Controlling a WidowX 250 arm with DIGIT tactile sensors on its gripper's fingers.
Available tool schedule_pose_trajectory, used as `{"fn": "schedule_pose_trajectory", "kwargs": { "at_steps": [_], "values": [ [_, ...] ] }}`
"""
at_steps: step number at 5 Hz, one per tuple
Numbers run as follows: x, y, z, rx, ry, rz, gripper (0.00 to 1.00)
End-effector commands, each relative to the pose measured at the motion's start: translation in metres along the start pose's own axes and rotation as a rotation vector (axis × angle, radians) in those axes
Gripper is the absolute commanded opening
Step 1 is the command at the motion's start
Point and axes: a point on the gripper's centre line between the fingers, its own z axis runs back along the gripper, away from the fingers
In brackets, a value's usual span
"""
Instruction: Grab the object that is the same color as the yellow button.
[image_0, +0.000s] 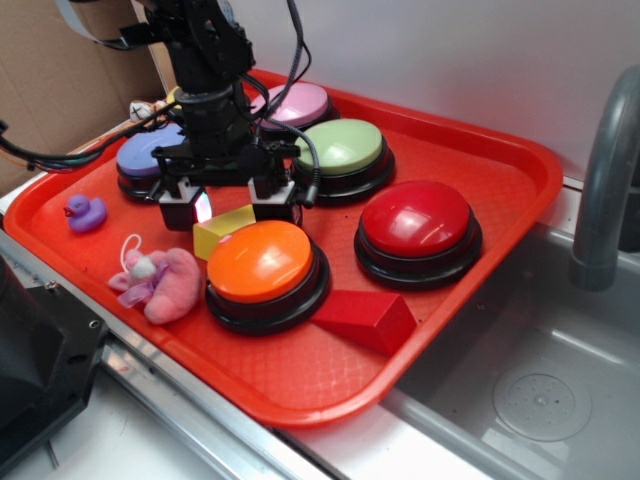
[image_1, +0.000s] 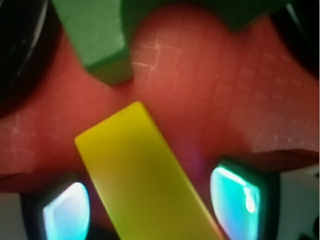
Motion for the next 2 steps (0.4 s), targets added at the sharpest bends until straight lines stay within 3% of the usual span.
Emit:
{"fn": "schedule_pose_trajectory", "kwargs": {
  "at_steps": [1,2],
  "values": [
    [-0.0026,0.0008,-0.0005,-0.036,-0.021,0.054,0.0],
    [-0.0022,0.0029,0.0016,-0.042,-0.029,0.076,0.0]
  ]
}}
